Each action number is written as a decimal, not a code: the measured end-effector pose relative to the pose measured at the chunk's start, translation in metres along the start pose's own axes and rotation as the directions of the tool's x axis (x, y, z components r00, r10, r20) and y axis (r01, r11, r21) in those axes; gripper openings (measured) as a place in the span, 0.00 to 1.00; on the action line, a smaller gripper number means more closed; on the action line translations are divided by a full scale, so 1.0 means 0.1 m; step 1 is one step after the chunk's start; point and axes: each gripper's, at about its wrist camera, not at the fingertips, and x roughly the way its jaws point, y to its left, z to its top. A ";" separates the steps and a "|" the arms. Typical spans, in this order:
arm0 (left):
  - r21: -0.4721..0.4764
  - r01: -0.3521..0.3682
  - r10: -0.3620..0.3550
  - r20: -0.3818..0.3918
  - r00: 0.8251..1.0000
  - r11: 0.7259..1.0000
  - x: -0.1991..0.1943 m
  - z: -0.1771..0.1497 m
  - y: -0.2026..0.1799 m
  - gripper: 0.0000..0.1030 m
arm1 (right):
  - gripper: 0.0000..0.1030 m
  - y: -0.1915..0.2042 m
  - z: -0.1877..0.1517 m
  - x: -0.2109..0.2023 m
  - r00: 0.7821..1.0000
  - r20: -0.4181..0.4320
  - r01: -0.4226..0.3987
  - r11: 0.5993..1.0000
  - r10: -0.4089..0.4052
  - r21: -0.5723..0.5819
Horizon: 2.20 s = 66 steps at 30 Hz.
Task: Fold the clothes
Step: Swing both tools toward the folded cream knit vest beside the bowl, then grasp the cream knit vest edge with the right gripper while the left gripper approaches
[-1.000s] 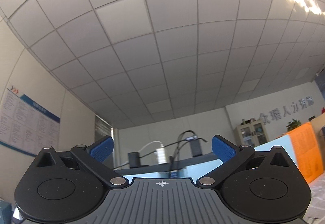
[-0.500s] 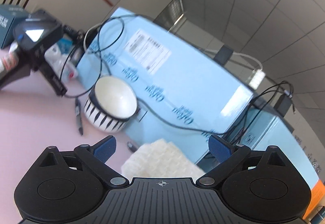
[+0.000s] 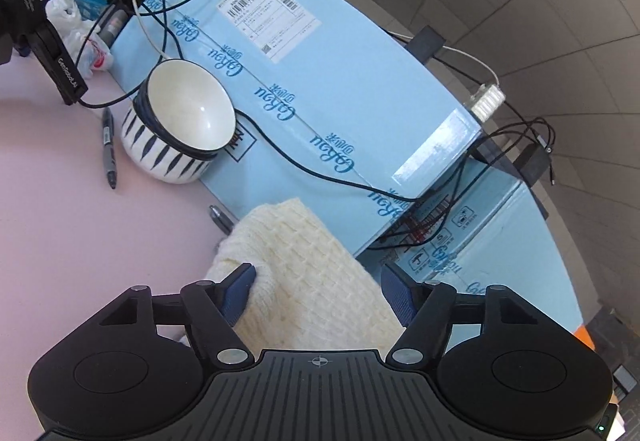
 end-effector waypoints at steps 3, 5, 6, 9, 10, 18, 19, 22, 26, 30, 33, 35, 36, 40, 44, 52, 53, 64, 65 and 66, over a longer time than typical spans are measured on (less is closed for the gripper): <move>0.011 0.080 -0.079 -0.025 0.997 0.997 0.02 -0.01 -0.03 0.56 | 0.55 0.06 0.00 -0.02 0.998 0.040 0.048 0.998 -0.047 -0.030; 0.035 0.074 -0.073 -0.042 0.996 0.997 0.06 -0.02 -0.06 0.55 | 0.33 0.05 0.01 -0.07 0.995 0.080 0.063 0.997 -0.059 -0.053; 0.050 0.064 -0.061 -0.050 0.997 0.997 0.09 -0.03 -0.07 0.53 | 0.29 0.03 0.03 -0.10 0.995 0.094 0.052 0.997 -0.047 -0.055; 0.097 0.027 -0.020 -0.070 0.997 0.995 0.16 -0.07 -0.11 0.19 | 0.21 -0.02 0.09 -0.20 0.992 0.123 0.010 0.999 -0.007 -0.030; 0.122 0.012 -0.004 -0.067 0.998 0.992 0.16 -0.09 -0.14 0.07 | 0.20 -0.03 0.11 -0.23 0.991 0.135 -0.003 1.000 0.006 -0.022; 0.232 0.075 -0.111 0.146 0.983 0.970 -0.20 -0.08 -0.30 0.01 | 0.13 -0.01 0.26 -0.64 0.963 0.244 -0.118 0.993 0.114 0.001; 0.237 0.097 -0.139 0.169 0.976 0.967 -0.26 -0.08 -0.32 0.01 | 0.13 -0.02 0.27 -0.72 0.957 0.258 -0.139 0.990 0.133 0.008; 0.254 0.167 -0.223 0.208 0.953 0.953 -0.41 -0.09 -0.43 0.00 | 0.09 -0.07 0.31 -1.00 0.933 0.307 -0.198 0.980 0.186 0.009; 0.329 0.248 -0.324 0.202 0.924 0.911 -0.61 -0.19 -0.76 0.00 | 0.03 -0.12 0.29 -1.31 0.916 0.338 -0.223 0.975 0.218 -0.024; 0.439 0.160 -0.267 0.194 0.944 0.884 -0.76 -0.29 -0.96 0.00 | 0.01 -0.16 0.22 -1.52 0.919 0.336 -0.193 0.979 0.205 -0.070; 0.421 0.058 -0.148 0.185 0.971 0.905 -0.74 -0.25 -0.90 0.02 | 0.01 -0.19 0.17 -1.68 0.922 0.334 -0.170 0.980 0.195 -0.105; 0.389 0.003 -0.075 0.171 0.982 0.921 -0.70 -0.18 -0.82 0.08 | 0.02 -0.24 0.11 -1.70 0.933 0.319 -0.141 0.985 0.167 -0.104; 0.369 -0.015 -0.044 0.151 0.988 0.929 -0.65 -0.14 -0.76 0.13 | 0.09 -0.28 0.06 -1.64 0.944 0.301 -0.112 0.990 0.133 -0.085; 0.260 -0.075 0.065 0.050 0.997 0.963 -0.42 0.01 -0.54 0.47 | 0.62 -0.50 -0.04 -1.30 0.976 0.210 -0.062 0.998 0.057 0.019; 0.177 -0.131 0.141 -0.046 0.989 0.976 -0.11 0.03 -0.38 0.55 | 0.64 -0.61 -0.04 -0.99 0.990 0.129 -0.055 0.997 0.048 0.050; 0.179 -0.117 0.142 -0.139 0.980 0.977 0.25 -0.23 -0.21 0.59 | 0.80 -0.51 0.19 -0.52 0.995 0.095 0.021 0.999 -0.018 -0.033; 0.188 -0.117 0.144 -0.136 0.980 0.975 0.24 -0.25 -0.21 0.59 | 0.81 -0.50 0.21 -0.44 0.996 0.083 0.033 0.999 -0.030 -0.041; 0.428 -0.103 0.164 -0.109 0.980 0.898 0.24 -0.45 -0.46 0.56 | 0.17 -0.35 0.28 -0.45 0.980 0.201 0.026 0.993 -0.002 -0.115; 0.428 -0.081 0.140 -0.108 0.984 0.900 0.22 -0.45 -0.47 0.56 | 0.16 -0.31 0.30 -0.55 0.973 0.229 -0.002 0.993 0.029 -0.118; 0.429 -0.060 0.116 -0.107 0.987 0.901 0.19 -0.45 -0.47 0.56 | 0.15 -0.27 0.33 -0.64 0.965 0.256 -0.030 0.992 0.060 -0.122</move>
